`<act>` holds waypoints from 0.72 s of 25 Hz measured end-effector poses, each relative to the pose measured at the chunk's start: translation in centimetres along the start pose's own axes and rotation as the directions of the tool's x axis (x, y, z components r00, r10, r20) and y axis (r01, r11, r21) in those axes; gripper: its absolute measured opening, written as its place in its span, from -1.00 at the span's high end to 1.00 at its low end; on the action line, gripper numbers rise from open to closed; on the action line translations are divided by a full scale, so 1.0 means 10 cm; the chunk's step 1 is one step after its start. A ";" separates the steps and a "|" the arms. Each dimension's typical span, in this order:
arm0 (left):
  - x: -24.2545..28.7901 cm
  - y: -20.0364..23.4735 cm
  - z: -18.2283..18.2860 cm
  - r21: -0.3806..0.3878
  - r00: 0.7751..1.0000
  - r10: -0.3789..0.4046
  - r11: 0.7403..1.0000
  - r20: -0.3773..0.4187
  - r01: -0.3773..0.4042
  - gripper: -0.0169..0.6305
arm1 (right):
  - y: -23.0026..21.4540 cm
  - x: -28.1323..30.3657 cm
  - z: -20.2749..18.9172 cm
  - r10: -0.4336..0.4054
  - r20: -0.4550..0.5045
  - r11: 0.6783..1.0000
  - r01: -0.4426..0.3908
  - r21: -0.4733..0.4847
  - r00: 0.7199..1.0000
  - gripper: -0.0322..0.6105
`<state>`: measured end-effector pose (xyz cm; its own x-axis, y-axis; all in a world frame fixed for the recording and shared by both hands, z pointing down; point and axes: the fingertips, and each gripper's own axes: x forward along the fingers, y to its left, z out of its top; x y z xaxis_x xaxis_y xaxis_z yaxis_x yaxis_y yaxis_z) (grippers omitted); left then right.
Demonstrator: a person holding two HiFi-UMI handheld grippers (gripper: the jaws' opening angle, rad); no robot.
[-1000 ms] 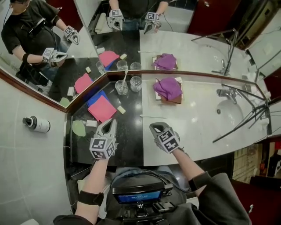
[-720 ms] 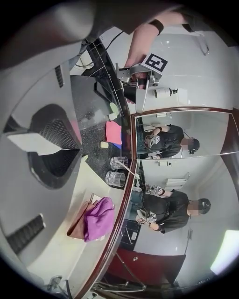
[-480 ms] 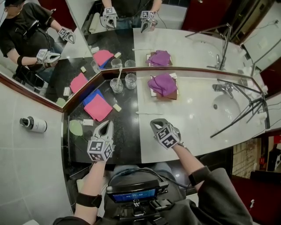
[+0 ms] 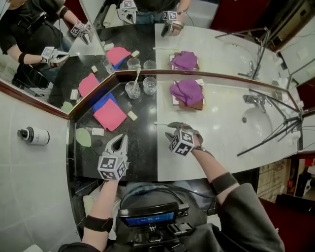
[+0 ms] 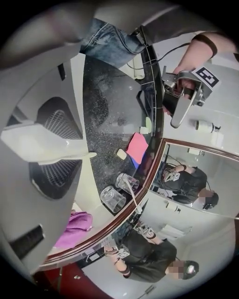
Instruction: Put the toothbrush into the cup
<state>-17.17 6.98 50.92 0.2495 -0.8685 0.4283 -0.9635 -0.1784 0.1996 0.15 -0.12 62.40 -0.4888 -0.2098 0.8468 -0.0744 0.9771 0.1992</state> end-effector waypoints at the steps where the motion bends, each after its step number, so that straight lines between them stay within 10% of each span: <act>1: 0.02 -0.01 -0.01 -0.001 1.000 -0.003 1.000 -0.006 0.003 0.94 | -0.02 0.05 0.00 0.010 -0.009 1.000 -0.010 -0.019 1.000 0.40; 18: 0.28 0.12 -0.11 -0.014 0.998 0.038 0.999 -0.051 -0.039 0.94 | -0.18 0.86 -0.31 0.212 -0.183 0.953 -0.244 -0.181 0.960 0.51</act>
<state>-17.56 4.82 53.34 0.2170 -0.8499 0.4802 -0.9711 -0.1377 0.1952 -1.22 -3.80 70.90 -0.3259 -0.0010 0.9454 0.2063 0.9758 0.0722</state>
